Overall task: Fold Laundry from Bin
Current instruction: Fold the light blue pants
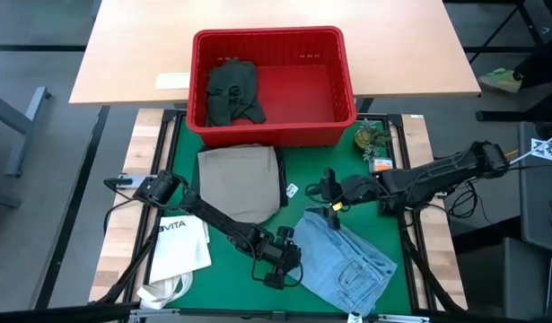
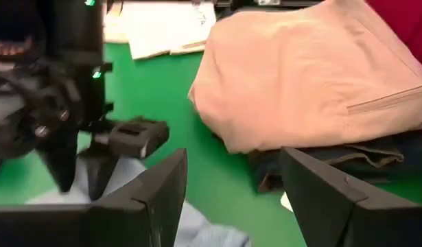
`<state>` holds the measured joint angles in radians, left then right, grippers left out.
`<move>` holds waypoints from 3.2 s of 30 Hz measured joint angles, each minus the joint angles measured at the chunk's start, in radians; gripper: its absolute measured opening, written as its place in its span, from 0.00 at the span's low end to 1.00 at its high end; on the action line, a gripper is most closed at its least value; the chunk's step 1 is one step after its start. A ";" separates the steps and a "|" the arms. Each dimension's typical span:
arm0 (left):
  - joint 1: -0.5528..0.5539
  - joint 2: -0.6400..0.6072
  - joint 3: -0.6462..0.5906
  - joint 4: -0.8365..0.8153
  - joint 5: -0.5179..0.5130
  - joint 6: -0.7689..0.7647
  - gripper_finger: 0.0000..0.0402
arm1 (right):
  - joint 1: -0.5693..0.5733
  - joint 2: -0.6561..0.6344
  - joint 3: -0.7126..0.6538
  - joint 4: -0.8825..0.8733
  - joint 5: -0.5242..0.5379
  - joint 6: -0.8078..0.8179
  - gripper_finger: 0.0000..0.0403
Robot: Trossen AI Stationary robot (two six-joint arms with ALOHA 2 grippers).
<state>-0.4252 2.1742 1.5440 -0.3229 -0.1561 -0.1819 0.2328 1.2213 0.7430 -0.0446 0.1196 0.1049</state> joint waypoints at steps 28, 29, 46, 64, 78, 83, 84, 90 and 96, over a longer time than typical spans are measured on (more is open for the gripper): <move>-0.003 0.001 0.000 0.011 -0.026 -0.029 0.44 | -0.002 0.313 -0.010 -0.292 0.221 0.200 0.58; -0.003 0.001 0.000 0.011 -0.028 -0.029 0.44 | -0.002 0.313 -0.010 -0.300 0.240 0.211 0.58; -0.007 -0.010 0.000 0.009 -0.022 -0.079 0.44 | -0.063 0.234 0.069 -0.423 0.258 0.164 0.58; -0.013 -0.131 0.007 -0.037 -0.131 -0.082 0.44 | -0.058 0.212 0.147 -0.475 0.235 0.124 0.58; 0.025 -0.110 -0.069 -0.110 -0.256 -0.302 0.44 | -0.057 0.212 0.147 -0.397 0.194 0.117 0.58; 0.026 -0.110 -0.080 -0.106 -0.248 -0.314 0.43 | -0.057 0.241 0.148 -0.350 0.202 0.092 0.58; 0.026 -0.110 -0.080 -0.105 -0.248 -0.313 0.43 | -0.057 0.256 0.148 -0.348 0.202 0.092 0.58; 0.026 -0.110 -0.080 -0.091 -0.246 -0.313 0.34 | -0.057 0.339 0.148 -0.318 0.197 0.084 0.58; 0.026 -0.110 -0.080 -0.089 -0.215 -0.318 0.20 | -0.065 0.383 0.148 -0.342 0.202 0.108 0.58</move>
<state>-0.3996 2.0640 1.4635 -0.4121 -0.3708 -0.4995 0.1677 1.6046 0.8909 -0.3861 0.3218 0.2125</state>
